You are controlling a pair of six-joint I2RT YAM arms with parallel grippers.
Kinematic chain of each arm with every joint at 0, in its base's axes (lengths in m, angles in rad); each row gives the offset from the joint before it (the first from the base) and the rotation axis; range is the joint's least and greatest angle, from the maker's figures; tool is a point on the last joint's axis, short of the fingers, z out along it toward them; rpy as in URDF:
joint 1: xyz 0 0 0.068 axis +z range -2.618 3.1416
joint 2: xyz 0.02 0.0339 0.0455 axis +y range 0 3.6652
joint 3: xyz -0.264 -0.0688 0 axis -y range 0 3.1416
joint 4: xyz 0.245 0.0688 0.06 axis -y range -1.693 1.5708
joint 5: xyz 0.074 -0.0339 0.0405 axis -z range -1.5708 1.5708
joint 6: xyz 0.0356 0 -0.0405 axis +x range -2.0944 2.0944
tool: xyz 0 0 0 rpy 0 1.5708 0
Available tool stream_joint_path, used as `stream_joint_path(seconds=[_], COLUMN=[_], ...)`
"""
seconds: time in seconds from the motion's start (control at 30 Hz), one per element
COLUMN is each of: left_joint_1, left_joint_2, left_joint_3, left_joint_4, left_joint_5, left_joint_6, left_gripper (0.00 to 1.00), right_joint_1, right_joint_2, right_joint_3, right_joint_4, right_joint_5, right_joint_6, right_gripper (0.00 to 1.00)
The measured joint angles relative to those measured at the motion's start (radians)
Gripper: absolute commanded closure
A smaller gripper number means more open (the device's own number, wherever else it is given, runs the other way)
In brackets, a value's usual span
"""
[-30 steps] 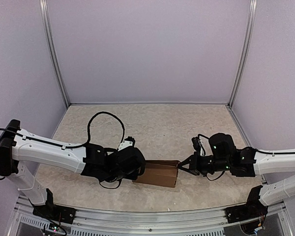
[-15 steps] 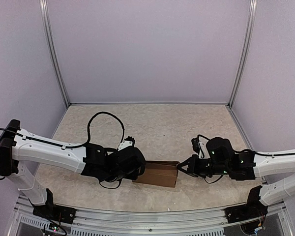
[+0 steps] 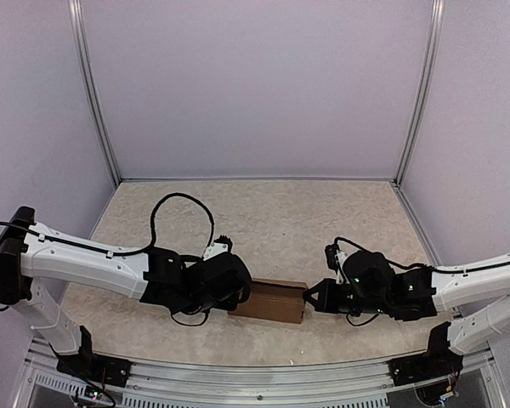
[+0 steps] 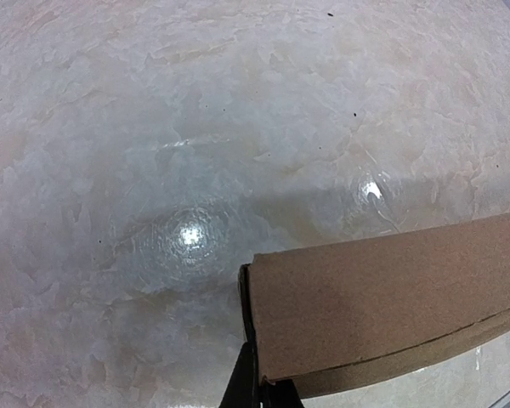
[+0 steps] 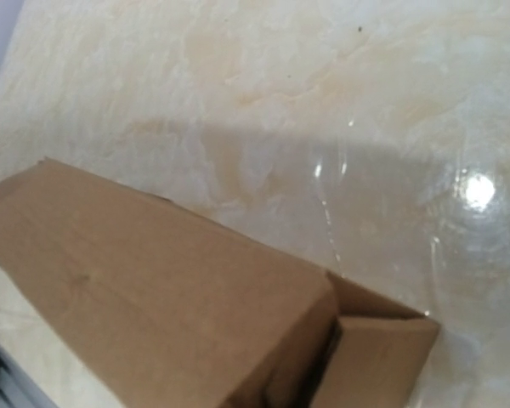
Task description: Fold the paper box
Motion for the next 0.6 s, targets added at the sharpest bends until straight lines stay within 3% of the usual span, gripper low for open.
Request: stream_joint_path(seconds=[0.1,0.2,0.33,0.6], left_joint_1=[0.0,0.0,0.0,0.0], left_joint_2=[0.0,0.0,0.002,0.008], left_joint_3=[0.001,0.001,0.002,0.009], left_joint_4=[-0.005,-0.007,-0.005,-0.009], left_joint_5=[-0.003,-0.004,-0.003,-0.005], left_joint_6=[-0.006,-0.013,-0.02,-0.021], left_gripper=[1.0,1.0,1.0,1.0], right_joint_1=[0.021,0.033,0.045,0.046], right_joint_2=[0.019,0.023,0.016,-0.062], right_joint_3=[0.005,0.016,0.036,0.066], right_joint_4=[0.0,-0.01,-0.037,-0.286], right_joint_5=[0.034,0.057,0.061,0.112], right_joint_6=[0.001,0.002,-0.003,-0.049], right_gripper=[1.0,0.81,0.67,0.63])
